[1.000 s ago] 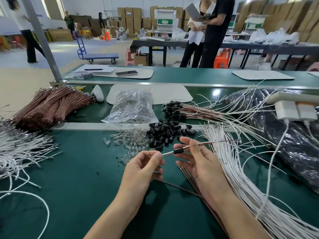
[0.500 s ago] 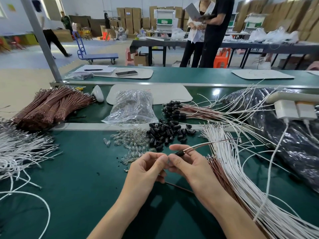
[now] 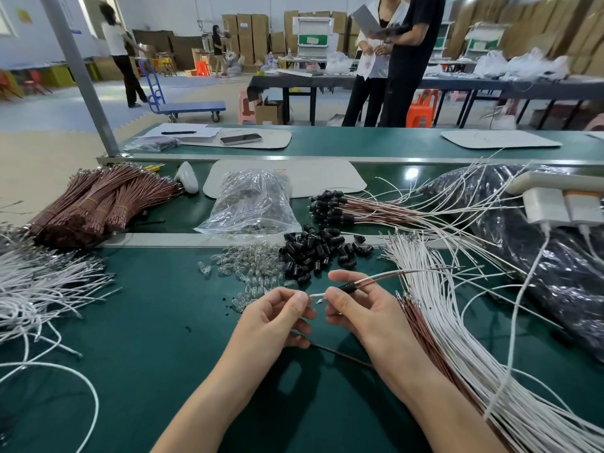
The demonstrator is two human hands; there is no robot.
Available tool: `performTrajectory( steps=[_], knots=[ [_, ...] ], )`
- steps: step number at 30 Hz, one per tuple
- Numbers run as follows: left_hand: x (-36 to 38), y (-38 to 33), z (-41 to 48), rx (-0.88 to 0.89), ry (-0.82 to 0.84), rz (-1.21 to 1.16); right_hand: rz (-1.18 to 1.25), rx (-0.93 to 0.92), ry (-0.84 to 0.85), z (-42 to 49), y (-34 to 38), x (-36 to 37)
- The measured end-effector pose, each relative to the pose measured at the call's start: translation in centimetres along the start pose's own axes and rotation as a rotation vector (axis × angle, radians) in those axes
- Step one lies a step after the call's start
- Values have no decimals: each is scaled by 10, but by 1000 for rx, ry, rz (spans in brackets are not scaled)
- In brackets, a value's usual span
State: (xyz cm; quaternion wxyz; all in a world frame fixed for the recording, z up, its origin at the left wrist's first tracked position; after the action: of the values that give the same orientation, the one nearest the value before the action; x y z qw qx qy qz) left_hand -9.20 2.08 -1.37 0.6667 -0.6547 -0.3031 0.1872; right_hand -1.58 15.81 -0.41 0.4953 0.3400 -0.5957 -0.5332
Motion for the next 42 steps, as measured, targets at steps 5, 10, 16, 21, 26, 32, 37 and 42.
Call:
performTrajectory(
  steps=[5,10,16,21,26,32,37,42],
  knots=[
    [2,0,0,5,25,1,-23,-12,-6,0,1,-1],
    [4,1,0,3,65,22,-49,-26,1,0,2,0],
    [4,2,-1,11,72,47,-118,-30,-14,0,3,0],
    [4,1,-1,14,74,44,-218,-49,-18,-2,6,1],
    [6,0,0,18,72,37,-249,-70,-28,-3,10,2],
    [8,1,0,15,93,80,-239,-76,-16,-3,10,5],
    [7,1,1,6,84,88,-205,-79,-19,-5,12,5],
    [6,0,0,20,52,66,-110,-79,-30,-2,10,5]
  ],
)
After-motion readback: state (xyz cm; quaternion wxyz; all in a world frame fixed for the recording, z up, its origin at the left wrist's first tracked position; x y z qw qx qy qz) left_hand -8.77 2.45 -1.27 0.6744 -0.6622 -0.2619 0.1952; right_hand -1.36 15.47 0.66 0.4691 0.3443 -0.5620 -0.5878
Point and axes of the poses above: each hand's wrist, its own z-axis towards the middle knuckle, its own x-axis out of the palm, y = z × x, the point moved 7 cm from there along z, towards the middle knuckle, and after that the axes turned 12 degrees about y, right-handed, at the moved point
